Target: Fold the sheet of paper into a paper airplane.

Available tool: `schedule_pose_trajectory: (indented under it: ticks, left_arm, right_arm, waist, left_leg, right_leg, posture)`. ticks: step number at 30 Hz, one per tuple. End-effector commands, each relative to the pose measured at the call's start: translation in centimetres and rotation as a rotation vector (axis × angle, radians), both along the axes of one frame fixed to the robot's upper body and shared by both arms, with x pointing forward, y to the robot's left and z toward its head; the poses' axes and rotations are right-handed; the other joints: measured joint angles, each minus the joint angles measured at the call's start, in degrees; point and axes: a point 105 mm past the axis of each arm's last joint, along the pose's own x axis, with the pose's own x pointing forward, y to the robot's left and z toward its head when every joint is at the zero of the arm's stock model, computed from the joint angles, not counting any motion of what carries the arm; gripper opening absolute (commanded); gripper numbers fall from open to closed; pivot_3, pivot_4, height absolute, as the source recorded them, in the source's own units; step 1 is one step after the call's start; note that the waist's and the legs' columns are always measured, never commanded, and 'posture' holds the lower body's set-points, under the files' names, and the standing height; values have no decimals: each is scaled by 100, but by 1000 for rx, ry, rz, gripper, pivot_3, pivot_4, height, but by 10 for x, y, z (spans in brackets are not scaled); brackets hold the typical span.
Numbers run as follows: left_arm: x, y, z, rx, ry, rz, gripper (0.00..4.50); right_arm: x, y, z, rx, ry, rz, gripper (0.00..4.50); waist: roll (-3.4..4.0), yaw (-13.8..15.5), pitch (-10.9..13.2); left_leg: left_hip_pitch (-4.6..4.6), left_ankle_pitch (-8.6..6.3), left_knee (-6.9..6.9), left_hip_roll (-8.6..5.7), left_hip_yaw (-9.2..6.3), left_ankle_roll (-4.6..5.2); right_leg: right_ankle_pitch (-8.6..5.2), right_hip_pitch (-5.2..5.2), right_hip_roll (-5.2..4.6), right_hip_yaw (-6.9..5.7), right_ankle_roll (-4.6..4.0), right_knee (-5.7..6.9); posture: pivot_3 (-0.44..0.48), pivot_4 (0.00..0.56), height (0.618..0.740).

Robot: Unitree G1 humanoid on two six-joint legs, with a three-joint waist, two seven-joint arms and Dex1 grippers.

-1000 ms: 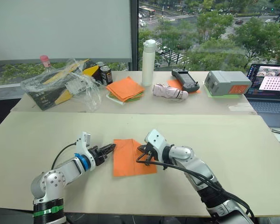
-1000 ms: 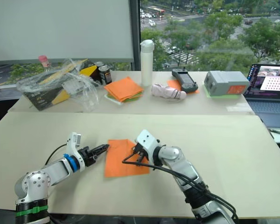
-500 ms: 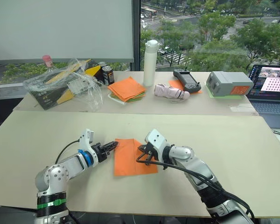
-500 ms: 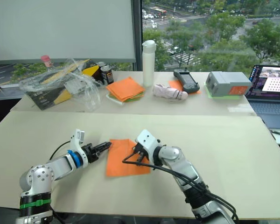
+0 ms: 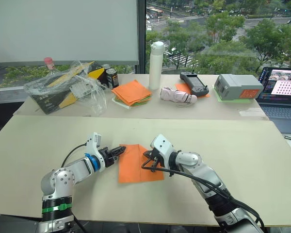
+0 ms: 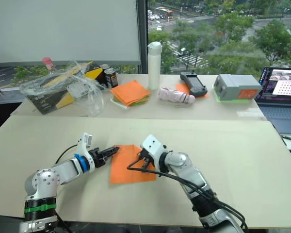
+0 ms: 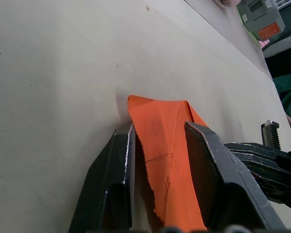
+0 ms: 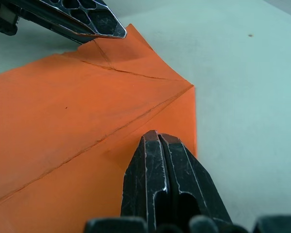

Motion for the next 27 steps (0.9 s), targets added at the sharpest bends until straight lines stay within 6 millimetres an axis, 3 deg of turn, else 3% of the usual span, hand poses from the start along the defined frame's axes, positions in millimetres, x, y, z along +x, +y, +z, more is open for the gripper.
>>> schedule_pose_trajectory:
  ticks: [1,3,4,16,27]
  left_arm:
    - [-2,-6,0,-6,-3,-26,828]
    - [-2,-8,3,-7,-13,-37,165]
    - [-2,-9,4,-6,-16,-42,50]
    - [-3,-15,28,120,-139,-91,50]
    - [-7,-21,32,557,-331,-233,50]
  right_arm:
    - [-2,1,-1,6,9,-2,0]
    - [-2,1,-1,6,8,-3,0]
    - [-2,1,-1,5,8,-3,0]
    - [-3,2,-2,7,11,-5,0]
    - [-4,4,-2,13,12,-3,0]
  waist:
    - [0,0,0]
    - [-1,-8,1]
    - [-1,-8,1]
    - [-2,-10,1]
    - [-2,-22,3]
  left_leg:
    - [-1,0,0,0,0,0]
    - [-2,0,0,0,0,0]
    - [-3,0,0,0,0,0]
    - [-5,0,-2,0,0,0]
    - [-8,0,-8,1,1,0]
  right_leg:
    - [0,0,0,0,0,0]
    - [0,-1,0,0,0,-1]
    - [0,-3,0,0,0,-1]
    - [0,-6,0,0,0,-1]
    - [0,-10,1,1,0,-4]
  posture:
    - [0,150,740]
    - [0,150,740]
    - [0,150,740]
    - [0,150,740]
    - [0,150,740]
